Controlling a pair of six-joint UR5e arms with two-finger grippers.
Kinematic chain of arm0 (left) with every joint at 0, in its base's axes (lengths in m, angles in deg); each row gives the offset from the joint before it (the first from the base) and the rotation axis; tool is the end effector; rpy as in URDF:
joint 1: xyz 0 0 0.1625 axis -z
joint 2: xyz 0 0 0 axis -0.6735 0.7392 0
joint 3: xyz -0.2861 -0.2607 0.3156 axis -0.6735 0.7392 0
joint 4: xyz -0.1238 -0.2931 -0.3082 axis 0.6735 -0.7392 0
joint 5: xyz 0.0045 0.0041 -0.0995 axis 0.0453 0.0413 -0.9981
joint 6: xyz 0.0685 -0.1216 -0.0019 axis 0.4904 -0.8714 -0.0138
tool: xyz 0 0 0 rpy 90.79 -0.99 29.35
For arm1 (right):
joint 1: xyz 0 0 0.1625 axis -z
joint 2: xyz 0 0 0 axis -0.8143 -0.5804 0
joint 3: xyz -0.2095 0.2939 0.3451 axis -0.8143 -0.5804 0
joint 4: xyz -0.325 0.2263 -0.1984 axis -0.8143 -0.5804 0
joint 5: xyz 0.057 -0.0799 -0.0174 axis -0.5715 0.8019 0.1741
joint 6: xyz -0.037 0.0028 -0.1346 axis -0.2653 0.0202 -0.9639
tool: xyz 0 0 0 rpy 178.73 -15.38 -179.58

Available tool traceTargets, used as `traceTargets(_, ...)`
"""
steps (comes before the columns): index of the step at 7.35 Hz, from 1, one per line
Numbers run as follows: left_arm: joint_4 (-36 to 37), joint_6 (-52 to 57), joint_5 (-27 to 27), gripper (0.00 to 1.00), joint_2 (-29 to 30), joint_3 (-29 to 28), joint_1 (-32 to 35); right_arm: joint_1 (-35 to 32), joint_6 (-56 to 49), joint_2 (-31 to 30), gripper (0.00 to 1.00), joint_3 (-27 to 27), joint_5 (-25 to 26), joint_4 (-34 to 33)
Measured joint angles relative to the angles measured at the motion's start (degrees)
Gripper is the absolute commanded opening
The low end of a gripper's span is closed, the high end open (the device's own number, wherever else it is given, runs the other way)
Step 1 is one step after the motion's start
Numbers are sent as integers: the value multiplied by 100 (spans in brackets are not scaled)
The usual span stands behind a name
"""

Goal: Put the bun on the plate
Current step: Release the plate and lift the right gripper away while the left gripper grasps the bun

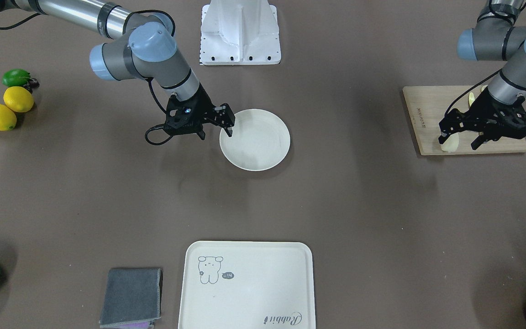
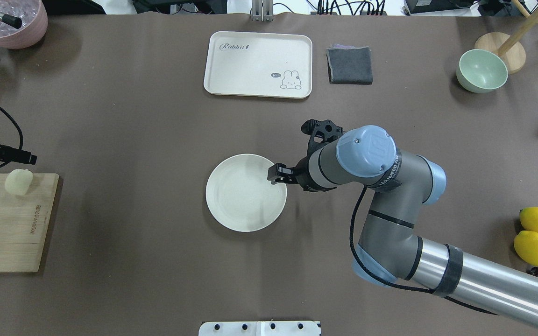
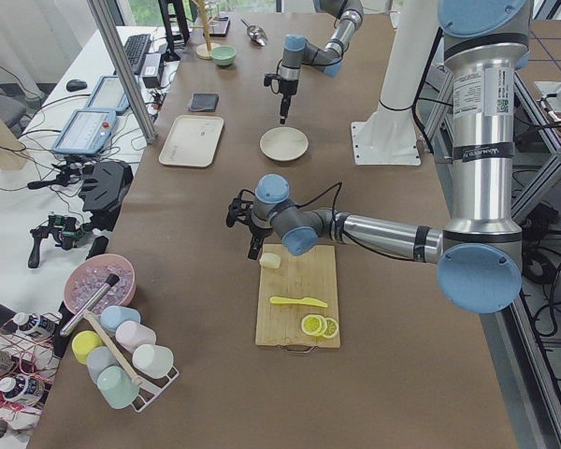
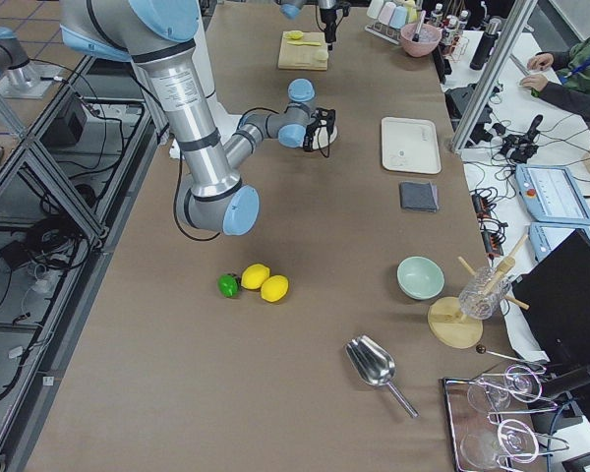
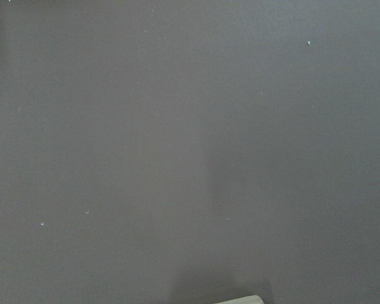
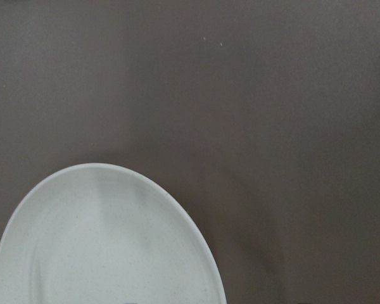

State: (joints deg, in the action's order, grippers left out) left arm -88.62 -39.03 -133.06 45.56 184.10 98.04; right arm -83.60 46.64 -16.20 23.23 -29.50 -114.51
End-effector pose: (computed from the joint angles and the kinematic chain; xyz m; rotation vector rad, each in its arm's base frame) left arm 0.2475 -0.4752 0.6547 0.2962 0.8597 0.0886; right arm -0.6203 -0.4488 0.3250 0.0718 -1.1146 0.1746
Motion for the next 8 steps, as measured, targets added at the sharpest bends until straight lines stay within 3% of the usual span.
traceTargets(3,-247,37,54,95,-292,-20,-190,-401,-1,-28,100,151,-319,-24)
traceTargets(6,-374,33,66,76,-340,-130,-427,-581,-1,-42,100,211,-391,-28)
traceTargets(7,-578,33,79,64,-341,-274,-448,-606,3,-36,100,231,-392,-32)
traceTargets(8,-791,33,120,42,-340,-417,-455,-617,4,-34,100,258,-392,-40)
